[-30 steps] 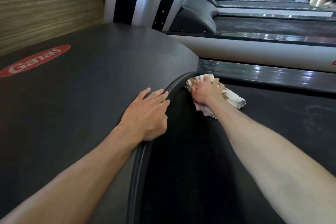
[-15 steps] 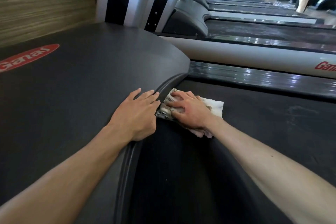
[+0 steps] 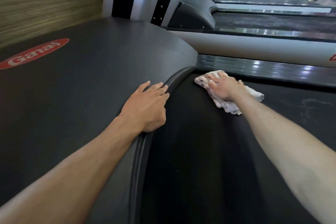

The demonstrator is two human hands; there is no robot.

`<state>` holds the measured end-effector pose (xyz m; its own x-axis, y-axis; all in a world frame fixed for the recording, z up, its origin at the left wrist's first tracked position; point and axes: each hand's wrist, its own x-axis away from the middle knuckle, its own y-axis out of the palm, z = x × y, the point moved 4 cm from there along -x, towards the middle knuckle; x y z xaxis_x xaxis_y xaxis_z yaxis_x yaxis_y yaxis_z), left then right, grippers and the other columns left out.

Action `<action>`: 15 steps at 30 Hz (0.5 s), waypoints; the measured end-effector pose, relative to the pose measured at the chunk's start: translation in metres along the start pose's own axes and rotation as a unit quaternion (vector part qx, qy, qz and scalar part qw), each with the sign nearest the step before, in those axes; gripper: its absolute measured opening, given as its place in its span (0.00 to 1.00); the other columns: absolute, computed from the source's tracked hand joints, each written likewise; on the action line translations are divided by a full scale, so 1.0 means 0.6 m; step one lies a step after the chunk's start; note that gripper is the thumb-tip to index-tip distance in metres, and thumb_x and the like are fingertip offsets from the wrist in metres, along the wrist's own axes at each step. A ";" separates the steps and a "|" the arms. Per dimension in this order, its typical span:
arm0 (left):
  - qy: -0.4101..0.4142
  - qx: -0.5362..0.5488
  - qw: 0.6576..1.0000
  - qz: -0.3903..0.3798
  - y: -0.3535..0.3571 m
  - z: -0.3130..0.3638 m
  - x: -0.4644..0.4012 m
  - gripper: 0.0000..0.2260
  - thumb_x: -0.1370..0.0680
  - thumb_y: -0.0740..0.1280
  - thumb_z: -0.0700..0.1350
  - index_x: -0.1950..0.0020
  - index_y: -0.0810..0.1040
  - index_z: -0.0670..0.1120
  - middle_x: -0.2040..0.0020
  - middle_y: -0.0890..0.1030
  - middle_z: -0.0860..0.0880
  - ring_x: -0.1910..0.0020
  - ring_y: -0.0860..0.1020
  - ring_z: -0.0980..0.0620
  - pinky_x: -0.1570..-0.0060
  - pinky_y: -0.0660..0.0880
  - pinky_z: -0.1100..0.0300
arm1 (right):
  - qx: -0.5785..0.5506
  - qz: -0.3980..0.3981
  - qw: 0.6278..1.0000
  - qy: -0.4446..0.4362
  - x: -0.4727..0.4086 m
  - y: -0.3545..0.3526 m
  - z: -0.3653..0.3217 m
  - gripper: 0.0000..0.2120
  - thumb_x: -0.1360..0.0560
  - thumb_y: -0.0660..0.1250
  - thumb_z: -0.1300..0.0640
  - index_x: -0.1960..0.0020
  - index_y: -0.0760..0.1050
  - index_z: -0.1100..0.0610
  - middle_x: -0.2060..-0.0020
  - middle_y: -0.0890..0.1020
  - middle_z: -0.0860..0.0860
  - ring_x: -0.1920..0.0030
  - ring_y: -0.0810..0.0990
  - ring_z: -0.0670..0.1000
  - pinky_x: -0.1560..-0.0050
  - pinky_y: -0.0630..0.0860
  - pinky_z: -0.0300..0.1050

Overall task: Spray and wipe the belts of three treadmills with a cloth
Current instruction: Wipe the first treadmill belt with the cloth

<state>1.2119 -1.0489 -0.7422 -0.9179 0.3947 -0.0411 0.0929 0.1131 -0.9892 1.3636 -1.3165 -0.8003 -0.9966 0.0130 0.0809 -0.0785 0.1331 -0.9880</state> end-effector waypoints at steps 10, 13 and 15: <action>-0.002 0.002 1.000 0.002 0.001 -0.002 -0.001 0.26 0.18 0.52 0.46 0.18 0.59 0.47 0.17 0.54 0.51 0.18 0.47 0.55 0.19 0.45 0.50 | -0.056 0.098 0.979 0.170 0.070 -0.009 0.148 0.27 0.18 0.50 0.39 0.21 0.64 0.41 0.20 0.62 0.49 0.24 0.67 0.60 0.26 0.60 0.65; -0.005 0.003 1.000 -0.001 0.002 -0.003 -0.001 0.26 0.18 0.52 0.46 0.18 0.59 0.47 0.17 0.53 0.51 0.18 0.47 0.55 0.19 0.44 0.49 | -0.086 0.126 0.953 0.264 0.092 -0.010 0.168 0.29 0.17 0.51 0.42 0.19 0.62 0.52 0.20 0.64 0.56 0.23 0.65 0.61 0.23 0.55 0.64; -0.005 0.008 1.000 0.005 0.002 -0.004 -0.002 0.25 0.17 0.52 0.46 0.19 0.61 0.47 0.17 0.55 0.51 0.18 0.48 0.55 0.20 0.44 0.50 | -0.066 0.110 0.955 0.269 0.091 -0.011 0.161 0.26 0.17 0.50 0.43 0.20 0.63 0.47 0.20 0.62 0.56 0.22 0.62 0.63 0.22 0.53 0.66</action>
<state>1.2142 -1.0472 -0.7429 -0.9206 0.3869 -0.0531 0.0967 0.0940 -0.9909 1.3072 -1.4126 -0.8024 -0.8298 0.5570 -0.0356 0.1704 0.1920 -0.9665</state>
